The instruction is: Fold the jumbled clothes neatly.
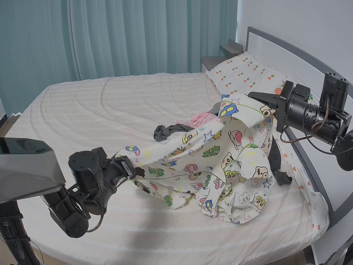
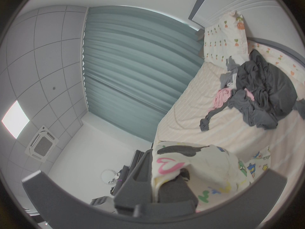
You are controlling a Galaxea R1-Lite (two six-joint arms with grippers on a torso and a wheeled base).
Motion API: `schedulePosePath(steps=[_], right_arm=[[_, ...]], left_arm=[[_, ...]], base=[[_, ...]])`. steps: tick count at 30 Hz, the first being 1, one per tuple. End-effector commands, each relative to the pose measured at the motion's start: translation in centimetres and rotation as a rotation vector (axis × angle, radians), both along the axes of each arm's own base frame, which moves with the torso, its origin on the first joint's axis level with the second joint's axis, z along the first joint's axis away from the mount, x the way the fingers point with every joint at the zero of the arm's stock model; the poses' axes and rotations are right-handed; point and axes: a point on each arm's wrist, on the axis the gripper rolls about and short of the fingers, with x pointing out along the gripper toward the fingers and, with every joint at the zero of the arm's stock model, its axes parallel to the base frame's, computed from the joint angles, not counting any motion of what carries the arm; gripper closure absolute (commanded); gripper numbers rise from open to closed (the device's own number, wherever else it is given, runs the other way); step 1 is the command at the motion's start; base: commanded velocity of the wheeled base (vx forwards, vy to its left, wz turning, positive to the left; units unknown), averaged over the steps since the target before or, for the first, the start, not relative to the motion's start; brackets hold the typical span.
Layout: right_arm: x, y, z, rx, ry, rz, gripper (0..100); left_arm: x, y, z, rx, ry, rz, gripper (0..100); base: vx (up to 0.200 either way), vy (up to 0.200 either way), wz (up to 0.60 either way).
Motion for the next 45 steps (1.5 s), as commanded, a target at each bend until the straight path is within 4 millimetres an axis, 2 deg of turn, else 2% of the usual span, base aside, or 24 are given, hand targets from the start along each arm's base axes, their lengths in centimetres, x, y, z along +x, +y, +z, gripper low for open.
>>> schedulePosePath(steps=[1, 2, 8, 13, 15, 20, 22, 26, 29, 32, 37, 41, 45], right_arm=[[2.1, -1.2, 0.0, -0.010, -0.013, -0.055, 100], [2.1, -1.2, 0.2, -0.010, -0.017, -0.055, 100], [0.8, -1.7, 4.2, -0.045, -0.142, -0.071, 100], [-0.6, -1.6, 6.0, -0.119, -0.208, -0.075, 100], [-1.6, -1.2, 5.7, -0.165, -0.227, -0.084, 100], [-3.5, 0.6, 1.9, -0.244, -0.174, -0.088, 100], [-4.3, 1.0, 1.2, -0.233, -0.191, -0.088, 100], [-5.2, 1.5, 1.0, -0.181, -0.283, -0.107, 100], [-5.6, 1.9, 0.2, -0.166, -0.318, -0.133, 100], [-5.9, 1.7, 0.8, -0.125, -0.372, -0.170, 100], [-6.5, 1.5, 0.1, -0.130, -0.361, -0.173, 100], [-6.1, 1.7, -0.4, -0.129, -0.355, -0.174, 100], [-6.0, 1.7, -0.4, -0.128, -0.360, -0.173, 100]], left_arm=[[-0.8, 0.9, 6.1, -0.074, -0.207, 0.045, 100], [-0.8, 0.9, 6.1, -0.073, -0.210, 0.045, 100], [-1.6, 1.2, 10.0, -0.030, -0.346, 0.065, 100], [-2.2, 1.2, 10.8, 0.021, -0.374, 0.068, 100], [-3.0, 0.8, 11.0, 0.009, -0.378, 0.042, 100], [-4.3, -0.1, 9.1, 0.037, -0.306, -0.017, 100], [-4.4, 0.0, 8.7, 0.025, -0.287, -0.021, 100], [-4.7, 0.1, 8.0, -0.017, -0.258, -0.031, 100], [-5.0, 0.3, 7.1, -0.031, -0.219, -0.038, 100], [-5.2, 0.4, 6.7, -0.042, -0.198, -0.042, 100], [-5.2, 0.4, 6.6, -0.043, -0.197, -0.044, 100], [-4.8, 0.1, 6.0, -0.030, -0.177, -0.048, 100], [-4.9, 0.1, 5.8, -0.022, -0.170, -0.046, 100]], base=[[0.000, 0.000, 0.00], [0.000, 0.000, 0.00], [0.000, 0.000, 0.00], [0.000, 0.000, 0.00], [0.000, 0.000, 0.00], [0.000, 0.000, 0.00], [0.000, 0.000, 0.00], [0.000, 0.000, 0.00], [0.000, 0.000, 0.00], [0.000, 0.000, 0.00], [-0.080, 0.000, 0.00], [-0.200, 0.000, 0.00], [0.000, 0.000, 0.00]])
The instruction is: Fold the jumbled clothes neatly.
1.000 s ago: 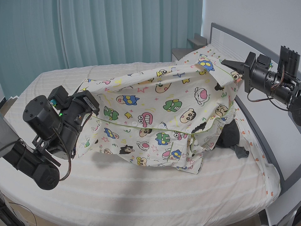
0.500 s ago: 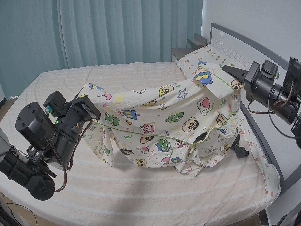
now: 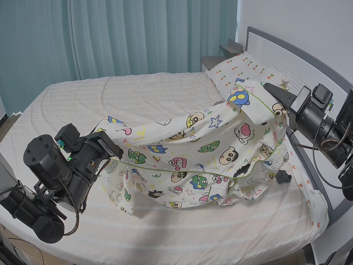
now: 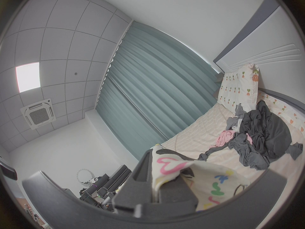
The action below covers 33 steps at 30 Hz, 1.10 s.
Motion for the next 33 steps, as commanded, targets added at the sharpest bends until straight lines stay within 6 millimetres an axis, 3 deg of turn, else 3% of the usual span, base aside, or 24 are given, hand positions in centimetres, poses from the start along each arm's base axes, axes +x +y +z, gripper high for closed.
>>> schedulePosePath(steps=[1, 14, 33], right_arm=[[0.1, 0.1, -0.3, -0.003, 0.007, 0.002, 100], [-0.5, 0.5, -0.1, 0.004, -0.008, 0.022, 100], [-0.5, 0.9, 0.0, 0.006, -0.014, 0.037, 100]], left_arm=[[0.0, -0.1, -0.3, 0.002, 0.000, 0.002, 100], [-0.1, 0.0, -0.3, 0.011, 0.000, 0.000, 100], [0.1, 1.2, 0.2, 0.044, -0.018, 0.055, 100]], base=[[0.000, 0.000, 0.00], [0.000, 0.000, 0.00], [0.000, 0.200, 0.00]])
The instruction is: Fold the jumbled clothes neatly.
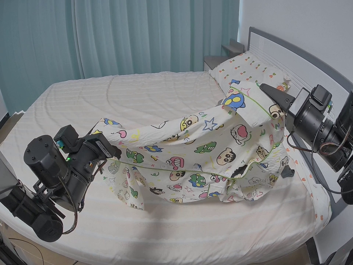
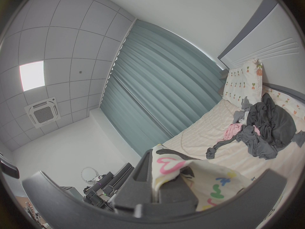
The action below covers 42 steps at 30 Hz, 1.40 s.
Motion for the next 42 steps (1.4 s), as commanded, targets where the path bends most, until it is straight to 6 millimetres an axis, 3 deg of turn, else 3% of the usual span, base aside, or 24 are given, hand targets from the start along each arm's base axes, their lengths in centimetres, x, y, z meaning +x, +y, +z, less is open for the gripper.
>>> schedulePosePath(steps=[1, 17, 28, 42], right_arm=[[0.1, 0.1, 0.0, -0.001, 0.001, 0.004, 100], [1.1, 2.3, -0.6, -0.020, 0.017, 0.057, 100], [0.6, 3.7, -0.8, -0.085, -0.021, 0.092, 100], [0.2, 4.1, 0.7, -0.059, -0.068, 0.101, 100]], left_arm=[[-0.3, 0.2, 0.4, -0.009, -0.022, 0.005, 100], [-1.3, 1.1, 0.3, 0.046, -0.011, 0.034, 100], [-2.2, 1.7, 0.6, 0.042, -0.018, 0.038, 100], [-2.5, 2.4, 1.0, 0.029, -0.030, 0.078, 100]], base=[[0.000, 0.200, 0.00], [0.000, 0.200, 0.00], [0.000, 0.200, 0.00], [0.000, 0.200, 0.00]])
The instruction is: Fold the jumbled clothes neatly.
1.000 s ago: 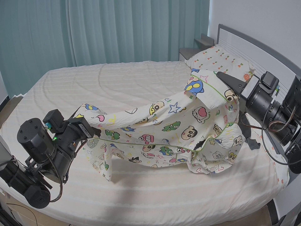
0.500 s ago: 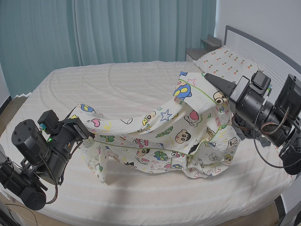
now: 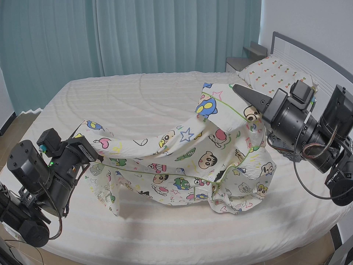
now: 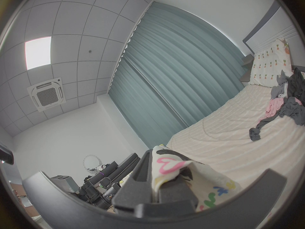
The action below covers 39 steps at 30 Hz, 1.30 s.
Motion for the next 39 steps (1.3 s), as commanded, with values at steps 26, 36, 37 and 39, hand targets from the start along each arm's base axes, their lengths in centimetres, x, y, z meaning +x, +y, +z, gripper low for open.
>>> schedulePosePath(steps=[26, 36, 37, 39], right_arm=[[-3.5, -1.2, 1.2, 0.015, -0.006, 0.051, 100], [-6.0, -2.1, 0.9, 0.016, -0.005, 0.087, 100], [-6.3, -2.3, 1.0, 0.019, -0.010, 0.090, 100], [-6.6, -2.5, 1.3, 0.025, -0.020, 0.091, 100]], left_arm=[[-1.7, 0.8, -0.4, -0.006, 0.014, 0.030, 100], [-3.4, 1.7, -0.8, -0.014, 0.032, 0.031, 100], [-3.7, 1.9, -0.5, -0.024, 0.019, 0.030, 100], [-4.1, 2.0, -0.1, -0.034, 0.001, 0.030, 100]], base=[[-0.100, 0.015, 0.00], [-0.200, 0.000, 0.00], [-0.200, 0.000, 0.00], [-0.200, 0.000, 0.00]])
